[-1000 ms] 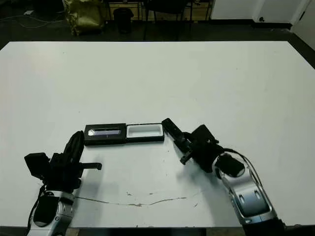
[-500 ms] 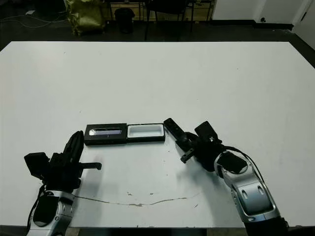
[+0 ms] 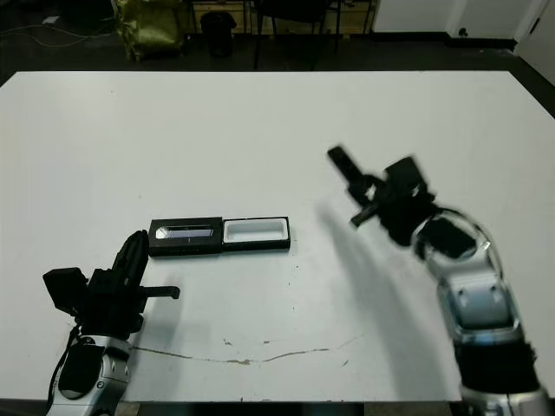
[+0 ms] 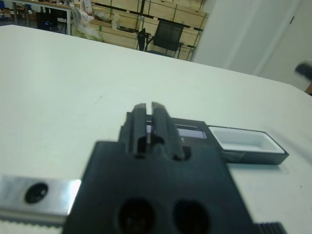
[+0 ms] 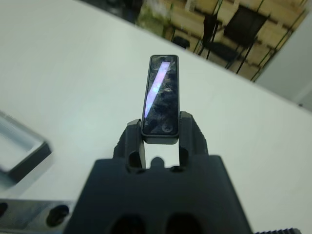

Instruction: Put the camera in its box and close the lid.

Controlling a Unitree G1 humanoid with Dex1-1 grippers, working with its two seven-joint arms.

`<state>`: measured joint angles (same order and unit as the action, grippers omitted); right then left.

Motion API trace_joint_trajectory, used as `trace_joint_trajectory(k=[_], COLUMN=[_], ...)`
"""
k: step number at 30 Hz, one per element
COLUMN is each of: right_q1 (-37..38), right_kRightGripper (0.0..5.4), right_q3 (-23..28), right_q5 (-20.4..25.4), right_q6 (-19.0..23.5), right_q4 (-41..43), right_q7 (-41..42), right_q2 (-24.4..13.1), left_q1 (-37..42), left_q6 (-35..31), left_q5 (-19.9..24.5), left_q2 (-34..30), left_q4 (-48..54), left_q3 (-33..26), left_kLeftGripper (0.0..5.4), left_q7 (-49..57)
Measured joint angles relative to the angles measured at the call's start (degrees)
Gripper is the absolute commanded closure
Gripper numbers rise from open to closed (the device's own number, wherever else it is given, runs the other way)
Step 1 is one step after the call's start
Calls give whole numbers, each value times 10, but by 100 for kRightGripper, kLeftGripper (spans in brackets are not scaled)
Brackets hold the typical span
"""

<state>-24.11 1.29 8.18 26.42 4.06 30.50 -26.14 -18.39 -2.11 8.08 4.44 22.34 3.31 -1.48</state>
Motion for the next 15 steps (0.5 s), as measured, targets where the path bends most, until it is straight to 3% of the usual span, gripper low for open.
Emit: trace_joint_trajectory(k=[5,11,15], right_q1=[-100,-194,-243], right_kRightGripper=[504,504,504], right_q3=[3,-49,-103], right_q5=[25,22,-1], right_q6=[-19,-39,-100], right_q4=[-84,-150,-206], right_q7=[88,193,278], right_q2=[-27,-35,-40], left_q1=[1,1,1], left_q6=[1,6,9], left_q5=[2,6,6], left_q2=[0,0,0], left_q4=[0,-3,-5], left_q3=[0,-1,-3], left_kLeftGripper=[540,540,540], left_q7=[-1,-5,-5])
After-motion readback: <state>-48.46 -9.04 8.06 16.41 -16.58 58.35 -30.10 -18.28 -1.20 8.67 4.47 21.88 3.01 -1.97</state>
